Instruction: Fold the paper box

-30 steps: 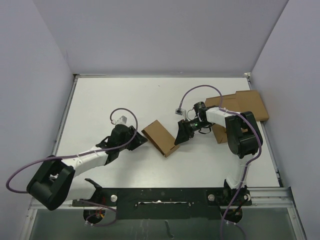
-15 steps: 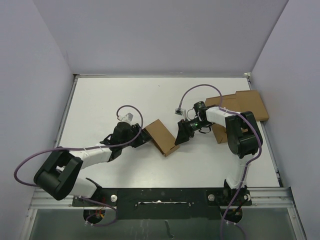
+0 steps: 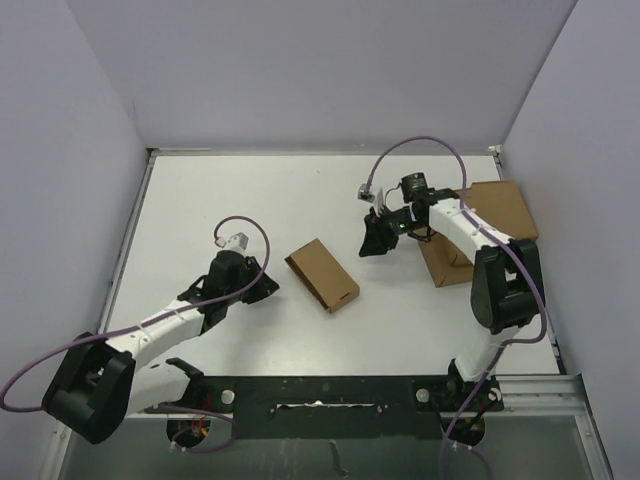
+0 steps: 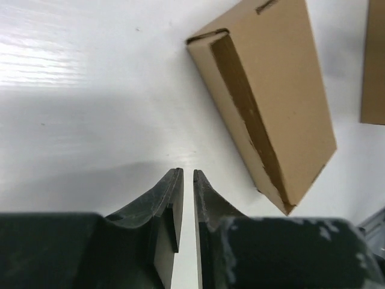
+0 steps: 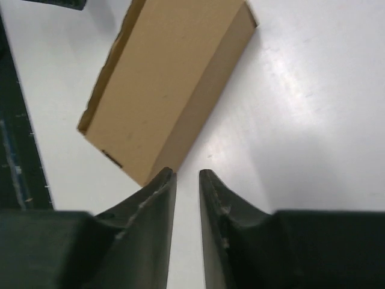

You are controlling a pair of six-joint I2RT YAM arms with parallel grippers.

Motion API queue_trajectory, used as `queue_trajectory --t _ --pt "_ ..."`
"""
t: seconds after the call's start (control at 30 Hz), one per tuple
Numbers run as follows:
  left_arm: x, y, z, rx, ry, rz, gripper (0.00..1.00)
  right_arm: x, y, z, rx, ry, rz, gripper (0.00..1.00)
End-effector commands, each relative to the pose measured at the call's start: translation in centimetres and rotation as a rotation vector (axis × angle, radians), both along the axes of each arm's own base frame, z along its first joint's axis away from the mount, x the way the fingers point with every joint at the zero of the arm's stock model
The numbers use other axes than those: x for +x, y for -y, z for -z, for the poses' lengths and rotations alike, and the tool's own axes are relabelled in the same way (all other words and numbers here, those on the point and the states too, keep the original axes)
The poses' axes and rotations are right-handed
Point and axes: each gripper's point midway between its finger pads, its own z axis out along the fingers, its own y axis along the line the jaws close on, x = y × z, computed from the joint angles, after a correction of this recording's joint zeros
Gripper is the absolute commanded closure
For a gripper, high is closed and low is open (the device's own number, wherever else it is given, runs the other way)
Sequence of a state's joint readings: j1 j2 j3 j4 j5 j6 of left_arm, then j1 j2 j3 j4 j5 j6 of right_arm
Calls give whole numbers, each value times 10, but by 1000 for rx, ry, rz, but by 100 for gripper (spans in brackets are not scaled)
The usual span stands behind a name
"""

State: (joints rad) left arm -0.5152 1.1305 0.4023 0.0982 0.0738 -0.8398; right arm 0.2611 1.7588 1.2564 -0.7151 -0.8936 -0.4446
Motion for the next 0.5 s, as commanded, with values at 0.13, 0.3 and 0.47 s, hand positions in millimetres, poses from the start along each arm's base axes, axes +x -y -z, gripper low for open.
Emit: queue_trajectory --t 0.13,0.3,0.47 --pt "40 -3 5 116 -20 11 95 71 -18 4 -203 211 -41 100" --pt "65 16 12 100 -50 23 98 78 -41 32 -324 227 -90 100" --pt "82 41 18 59 -78 42 100 62 -66 44 -374 241 -147 100"
